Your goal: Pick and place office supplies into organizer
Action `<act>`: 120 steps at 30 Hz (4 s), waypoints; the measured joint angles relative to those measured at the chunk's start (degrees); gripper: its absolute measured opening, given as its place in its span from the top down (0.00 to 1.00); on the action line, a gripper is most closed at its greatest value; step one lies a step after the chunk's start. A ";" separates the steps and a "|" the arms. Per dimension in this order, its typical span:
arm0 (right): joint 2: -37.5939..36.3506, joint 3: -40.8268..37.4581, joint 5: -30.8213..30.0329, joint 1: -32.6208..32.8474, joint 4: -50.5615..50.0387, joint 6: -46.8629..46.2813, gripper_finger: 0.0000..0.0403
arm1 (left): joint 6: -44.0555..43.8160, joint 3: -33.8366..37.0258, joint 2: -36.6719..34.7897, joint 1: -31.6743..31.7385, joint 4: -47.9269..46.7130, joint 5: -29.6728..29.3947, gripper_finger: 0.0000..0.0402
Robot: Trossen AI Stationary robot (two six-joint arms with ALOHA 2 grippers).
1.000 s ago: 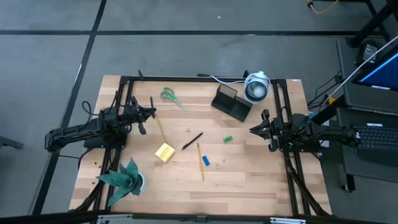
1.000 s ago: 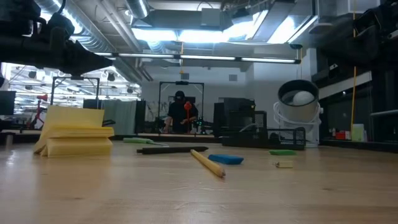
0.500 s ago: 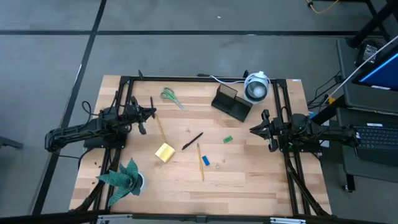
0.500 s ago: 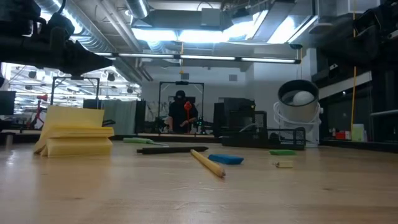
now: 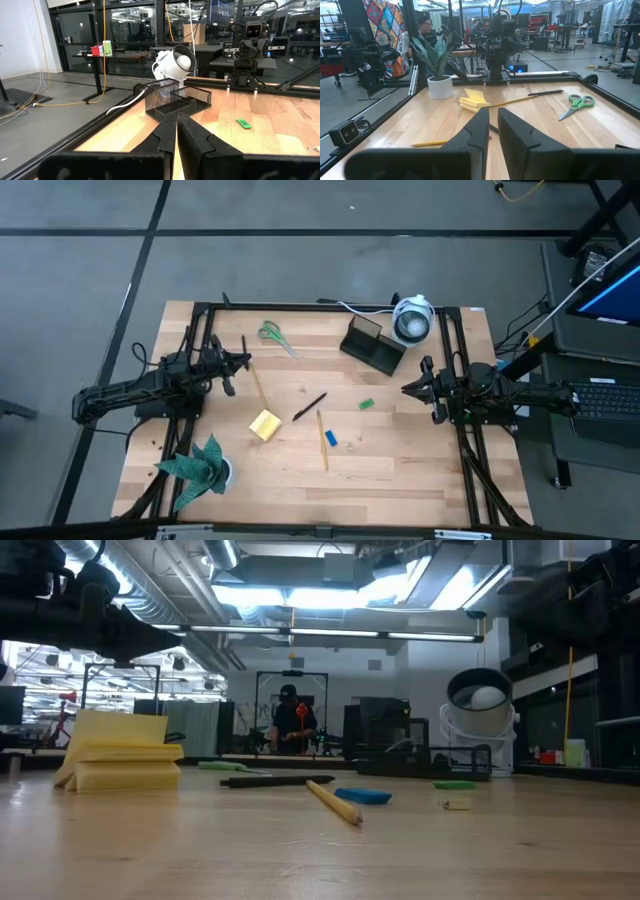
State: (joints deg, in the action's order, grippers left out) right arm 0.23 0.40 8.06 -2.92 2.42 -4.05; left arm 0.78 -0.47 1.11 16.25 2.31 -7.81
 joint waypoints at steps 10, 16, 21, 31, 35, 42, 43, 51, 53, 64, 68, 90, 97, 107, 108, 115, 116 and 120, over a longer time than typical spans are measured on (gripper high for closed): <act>0.00 0.02 0.02 -0.02 -0.02 0.02 0.89 | 0.00 0.02 0.02 0.00 0.02 0.00 0.98; 0.01 0.01 0.01 -0.01 -0.01 0.01 0.89 | 0.00 0.00 0.01 0.00 0.02 0.00 0.98; 0.00 0.01 0.02 0.00 -0.02 0.02 0.89 | 0.00 0.02 0.00 -0.02 0.00 0.00 0.97; 0.02 0.02 0.00 -0.02 0.00 0.02 0.89 | 0.00 0.00 0.02 0.00 0.02 0.00 0.97; 0.01 0.01 0.00 -0.01 -0.01 0.01 0.89 | 0.00 0.00 0.01 0.00 0.01 0.00 0.97; 0.00 0.02 0.00 -0.02 0.00 0.00 0.89 | 0.00 0.01 0.02 0.00 0.02 0.00 0.98; 0.00 0.02 0.00 0.00 -0.02 0.00 0.89 | 0.00 0.00 0.01 -0.01 0.00 0.00 0.98; 0.00 0.00 0.02 0.00 0.00 0.00 0.89 | 0.00 0.01 0.00 0.00 0.01 0.00 0.98; 0.01 0.02 0.01 -0.02 0.00 0.00 0.89 | 0.00 0.00 0.01 0.00 0.02 0.00 0.98; 0.00 0.02 0.01 -0.02 -0.01 0.01 0.89 | 0.00 0.01 0.01 0.00 0.00 0.00 0.98; 0.02 0.02 0.00 -0.02 -0.02 0.00 0.89 | 0.00 0.00 0.02 -0.01 0.01 0.00 0.98; 0.01 0.02 0.00 0.00 0.00 2.14 0.89 | -2.99 0.00 0.01 -0.01 0.04 0.00 0.97; 0.00 0.02 0.00 -0.02 0.00 1.34 0.89 | -3.27 0.01 0.01 -0.01 0.03 0.01 0.98; 0.01 0.02 0.01 -0.01 0.00 -1.51 0.89 | -4.23 0.00 0.01 0.00 -0.83 4.40 0.99; 0.02 0.00 0.00 -0.02 0.00 -1.46 0.89 | -4.64 0.01 0.02 0.00 -1.11 6.26 1.00; 0.02 0.02 0.02 -0.02 0.76 -1.71 0.89 | -3.74 0.00 0.40 -0.08 -0.23 14.73 0.99; 0.00 0.02 0.02 -0.01 0.73 -1.80 0.89 | -2.84 0.00 0.40 -0.08 -0.22 14.68 1.00; 0.04 0.01 0.02 -0.01 0.01 -3.51 0.89 | -1.11 0.00 0.39 -0.08 -0.33 13.44 0.99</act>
State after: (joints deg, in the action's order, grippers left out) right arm 0.27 0.42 8.08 -2.93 2.42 -7.57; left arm -0.34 -0.47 1.50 16.16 1.98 5.63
